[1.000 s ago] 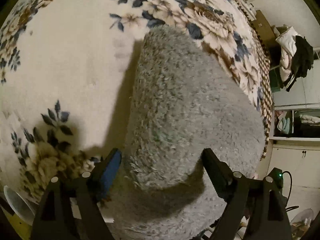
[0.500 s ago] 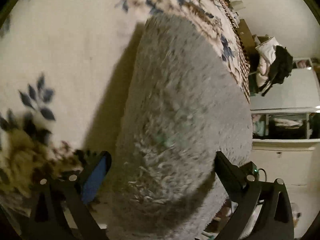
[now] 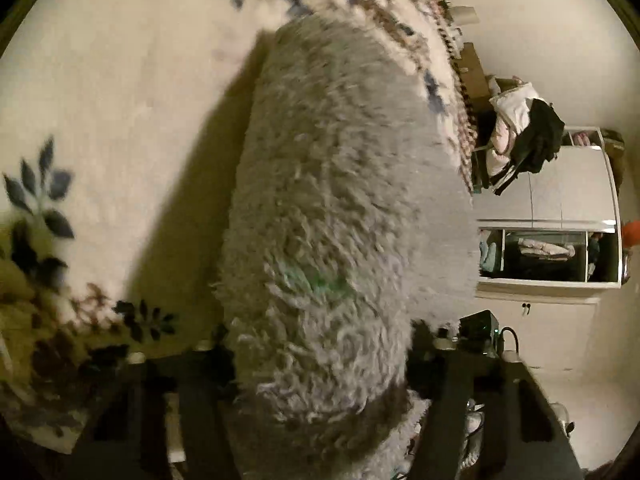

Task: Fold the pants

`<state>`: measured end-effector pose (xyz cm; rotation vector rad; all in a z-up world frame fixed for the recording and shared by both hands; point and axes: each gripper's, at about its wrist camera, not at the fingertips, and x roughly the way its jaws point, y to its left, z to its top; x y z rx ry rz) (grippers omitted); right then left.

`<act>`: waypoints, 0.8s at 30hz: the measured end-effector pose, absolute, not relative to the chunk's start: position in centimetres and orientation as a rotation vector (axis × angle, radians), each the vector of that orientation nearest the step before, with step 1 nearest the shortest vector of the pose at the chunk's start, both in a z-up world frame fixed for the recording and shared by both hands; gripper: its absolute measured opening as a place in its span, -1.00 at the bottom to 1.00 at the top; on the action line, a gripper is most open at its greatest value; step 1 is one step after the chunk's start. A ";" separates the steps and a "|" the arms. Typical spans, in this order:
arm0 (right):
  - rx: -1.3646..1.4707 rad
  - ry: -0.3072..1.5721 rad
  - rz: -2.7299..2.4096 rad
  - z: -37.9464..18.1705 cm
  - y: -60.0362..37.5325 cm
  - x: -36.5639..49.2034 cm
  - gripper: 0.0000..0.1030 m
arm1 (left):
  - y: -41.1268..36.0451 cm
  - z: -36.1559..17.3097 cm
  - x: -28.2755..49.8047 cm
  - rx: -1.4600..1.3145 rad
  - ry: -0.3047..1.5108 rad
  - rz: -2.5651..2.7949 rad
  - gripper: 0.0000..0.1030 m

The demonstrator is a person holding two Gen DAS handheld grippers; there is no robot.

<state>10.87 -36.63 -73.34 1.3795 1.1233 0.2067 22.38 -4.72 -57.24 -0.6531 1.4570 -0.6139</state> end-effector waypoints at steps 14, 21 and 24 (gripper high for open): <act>1.214 0.995 0.191 -60.8 -35.6 19.8 -0.16 | -4.3 -48.3 30.7 -0.667 1.266 -0.722 -0.08; 1.163 0.898 0.200 -58.2 -35.2 33.4 -0.16 | -3.8 -46.3 44.3 -0.608 1.171 -0.746 -0.08; 1.141 0.865 0.202 -58.4 -35.9 40.0 -0.16 | -4.0 -47.9 49.9 -0.583 1.150 -0.736 -0.08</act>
